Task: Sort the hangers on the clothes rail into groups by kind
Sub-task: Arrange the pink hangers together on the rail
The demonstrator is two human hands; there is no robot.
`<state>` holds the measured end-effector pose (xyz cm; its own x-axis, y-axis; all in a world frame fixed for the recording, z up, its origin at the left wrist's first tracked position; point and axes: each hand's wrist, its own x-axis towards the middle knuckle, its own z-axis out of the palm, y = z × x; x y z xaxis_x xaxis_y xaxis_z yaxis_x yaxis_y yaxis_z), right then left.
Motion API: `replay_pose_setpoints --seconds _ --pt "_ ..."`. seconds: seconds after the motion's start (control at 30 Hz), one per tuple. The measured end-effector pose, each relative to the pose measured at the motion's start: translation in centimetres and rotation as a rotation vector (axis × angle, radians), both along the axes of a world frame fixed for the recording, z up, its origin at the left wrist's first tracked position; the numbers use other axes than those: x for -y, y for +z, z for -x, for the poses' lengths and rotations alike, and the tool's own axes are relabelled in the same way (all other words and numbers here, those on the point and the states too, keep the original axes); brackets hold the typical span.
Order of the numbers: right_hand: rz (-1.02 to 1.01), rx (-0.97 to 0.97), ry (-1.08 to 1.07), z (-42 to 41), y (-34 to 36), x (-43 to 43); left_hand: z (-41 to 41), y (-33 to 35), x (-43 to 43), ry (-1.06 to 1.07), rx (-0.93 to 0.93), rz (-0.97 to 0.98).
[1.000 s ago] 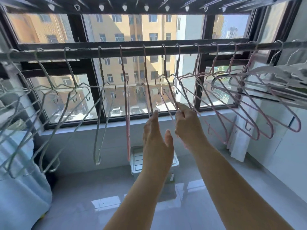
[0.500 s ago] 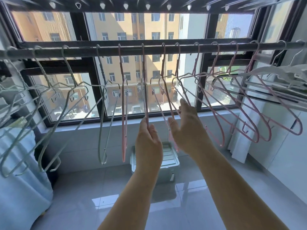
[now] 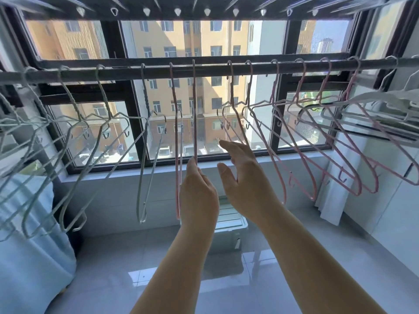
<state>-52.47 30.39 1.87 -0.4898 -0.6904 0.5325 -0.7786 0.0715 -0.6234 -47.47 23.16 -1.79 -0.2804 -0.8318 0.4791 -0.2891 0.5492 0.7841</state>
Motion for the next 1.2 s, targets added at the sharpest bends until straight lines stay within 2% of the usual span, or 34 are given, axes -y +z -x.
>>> replay_pose_setpoints --seconds 0.6,0.97,1.2 --pt "0.001 0.024 -0.031 0.8 -0.9 -1.9 1.3 0.4 -0.9 -0.011 0.046 0.016" --pt "0.204 0.046 -0.201 4.8 -0.1 -6.4 1.6 -1.2 -1.0 -0.034 0.018 0.014" --pt "0.080 -0.003 -0.328 7.3 -1.6 -9.0 1.5 -1.2 -2.4 0.101 0.097 0.077"
